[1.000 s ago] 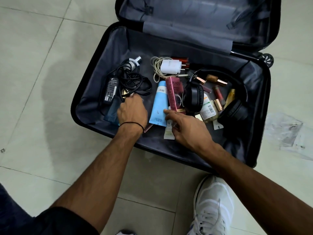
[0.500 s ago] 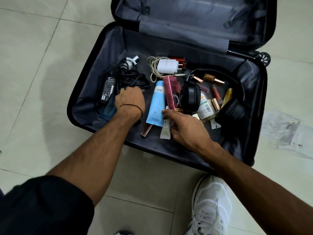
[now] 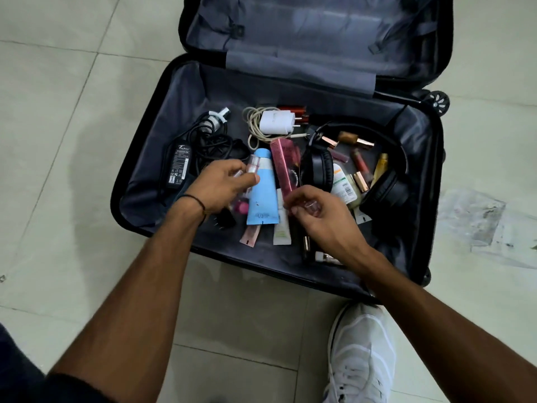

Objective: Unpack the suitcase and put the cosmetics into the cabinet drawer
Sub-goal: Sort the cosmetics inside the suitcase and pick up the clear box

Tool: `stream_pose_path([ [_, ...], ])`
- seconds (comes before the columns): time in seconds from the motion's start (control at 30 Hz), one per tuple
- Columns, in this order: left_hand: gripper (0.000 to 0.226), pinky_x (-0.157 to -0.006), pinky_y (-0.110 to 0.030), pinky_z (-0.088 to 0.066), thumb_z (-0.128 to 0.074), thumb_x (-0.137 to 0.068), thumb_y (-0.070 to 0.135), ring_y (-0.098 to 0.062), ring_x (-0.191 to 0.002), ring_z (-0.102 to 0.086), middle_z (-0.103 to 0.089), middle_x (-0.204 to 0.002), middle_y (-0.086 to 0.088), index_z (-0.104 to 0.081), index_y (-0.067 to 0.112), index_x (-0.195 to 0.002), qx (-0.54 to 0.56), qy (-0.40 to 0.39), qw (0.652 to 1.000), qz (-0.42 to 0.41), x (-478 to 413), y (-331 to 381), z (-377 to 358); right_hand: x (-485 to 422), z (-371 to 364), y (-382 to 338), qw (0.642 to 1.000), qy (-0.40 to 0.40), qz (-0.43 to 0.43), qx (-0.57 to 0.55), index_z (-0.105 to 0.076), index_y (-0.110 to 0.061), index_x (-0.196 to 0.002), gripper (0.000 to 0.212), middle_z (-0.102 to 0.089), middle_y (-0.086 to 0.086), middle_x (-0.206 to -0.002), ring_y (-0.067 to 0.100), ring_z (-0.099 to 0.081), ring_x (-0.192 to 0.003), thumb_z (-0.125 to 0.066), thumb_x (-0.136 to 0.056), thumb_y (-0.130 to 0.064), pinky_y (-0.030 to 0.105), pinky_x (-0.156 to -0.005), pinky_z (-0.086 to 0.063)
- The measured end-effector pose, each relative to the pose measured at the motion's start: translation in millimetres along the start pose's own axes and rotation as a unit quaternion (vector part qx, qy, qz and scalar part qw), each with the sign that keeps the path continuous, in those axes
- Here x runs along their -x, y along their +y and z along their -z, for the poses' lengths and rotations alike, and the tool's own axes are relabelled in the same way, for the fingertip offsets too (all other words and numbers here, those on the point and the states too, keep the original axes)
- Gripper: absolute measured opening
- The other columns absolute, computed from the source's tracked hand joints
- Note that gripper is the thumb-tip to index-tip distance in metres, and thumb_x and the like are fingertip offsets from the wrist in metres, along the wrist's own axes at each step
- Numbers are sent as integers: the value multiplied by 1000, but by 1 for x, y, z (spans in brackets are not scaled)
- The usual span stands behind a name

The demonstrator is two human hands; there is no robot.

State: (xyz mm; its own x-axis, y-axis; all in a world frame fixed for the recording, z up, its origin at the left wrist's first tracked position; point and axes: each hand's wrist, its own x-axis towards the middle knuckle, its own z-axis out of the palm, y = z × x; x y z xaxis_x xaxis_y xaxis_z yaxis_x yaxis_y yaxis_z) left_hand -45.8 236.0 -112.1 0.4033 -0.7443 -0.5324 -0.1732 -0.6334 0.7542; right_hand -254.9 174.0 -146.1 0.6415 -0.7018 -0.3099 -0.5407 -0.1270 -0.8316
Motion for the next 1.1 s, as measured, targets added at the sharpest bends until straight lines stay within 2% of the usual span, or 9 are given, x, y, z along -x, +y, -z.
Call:
stream_pose_path([
  [0.1, 16, -33, -11, -20, -57, -97, 19, -4, -33, -38, -58, -59, 10, -55, 15, -82, 91, -95, 991, 0, 18, 10, -12, 5, 6, -6, 990, 36, -28, -133, -69, -27, -96, 20, -75, -6, -95, 5, -68, -85, -63, -92, -8, 29, -74, -55],
  [0.17, 9, -36, -11, -19, -54, -98, 17, -7, -36, -33, -64, -73, -1, -56, 10, -93, 151, -139, 978, -20, 18, 14, -24, 11, 11, -14, 973, 80, -46, -212, -68, -15, -97, 16, -74, 4, -90, 4, -62, -63, -60, -94, -2, 21, -55, -48],
  [0.23, 19, -36, -11, -19, -52, -98, 15, -7, -38, -30, -63, -74, -6, -57, 3, -112, 208, -151, 966, -31, 16, 22, -37, 17, 22, -19, 952, 124, -68, -270, -66, -8, -98, 12, -73, 12, -85, 12, -53, -49, -58, -94, 0, 23, -44, -42],
  [0.37, 38, -37, -12, -22, -46, -98, 17, -7, -38, -30, -57, -68, -7, -55, 28, -134, 294, -186, 937, -43, 14, 39, -63, 32, 48, -15, 911, 161, -91, -369, -64, -2, -105, 11, -70, 13, -85, 20, -52, -49, -59, -96, -5, 29, -48, -40],
  [0.57, 29, -36, -15, -33, -36, -97, 10, -17, -54, -56, -61, -75, -8, -56, 19, -117, 347, -282, 894, -31, 22, 72, -117, 65, 101, 4, 822, 193, -112, -524, -61, -10, -101, 9, -67, 8, -81, 16, -54, -51, -53, -98, -11, 24, -46, -44],
  [0.67, 26, -43, -22, -43, -37, -97, 8, -19, -60, -58, -58, -81, -7, -52, 17, -116, 352, -325, 877, -24, 30, 90, -147, 85, 133, 26, 783, 252, -118, -557, -59, -12, -97, 7, -62, 5, -75, 15, -51, -52, -52, -98, -15, 24, -47, -41],
  [0.87, 13, -52, -30, -50, -48, -98, 10, -16, -49, -44, -51, -76, -6, -52, 17, -108, 297, -356, 885, -44, 46, 130, -220, 128, 178, 84, 747, 428, -237, -450, -60, -11, -92, 4, -56, 1, -65, 14, -43, -47, -59, -92, -14, 24, -47, -35],
  [1.0, 14, -51, -29, -51, -49, -97, 8, -16, -50, -46, -51, -75, -6, -54, 15, -108, 220, -312, 924, -32, 45, 143, -266, 137, 187, 114, 800, 448, -279, -284, -63, -12, -95, 10, -60, 4, -66, 14, -42, -44, -58, -87, -12, 22, -46, -32],
  [1.1, 14, -49, -28, -52, -44, -97, 8, -15, -48, -44, -50, -74, -5, -53, 16, -104, 158, -231, 960, -3, 35, 143, -296, 131, 186, 127, 849, 427, -270, -155, -67, -22, -103, 21, -63, 1, -71, 11, -55, -52, -58, -84, -16, 25, -49, -39],
])
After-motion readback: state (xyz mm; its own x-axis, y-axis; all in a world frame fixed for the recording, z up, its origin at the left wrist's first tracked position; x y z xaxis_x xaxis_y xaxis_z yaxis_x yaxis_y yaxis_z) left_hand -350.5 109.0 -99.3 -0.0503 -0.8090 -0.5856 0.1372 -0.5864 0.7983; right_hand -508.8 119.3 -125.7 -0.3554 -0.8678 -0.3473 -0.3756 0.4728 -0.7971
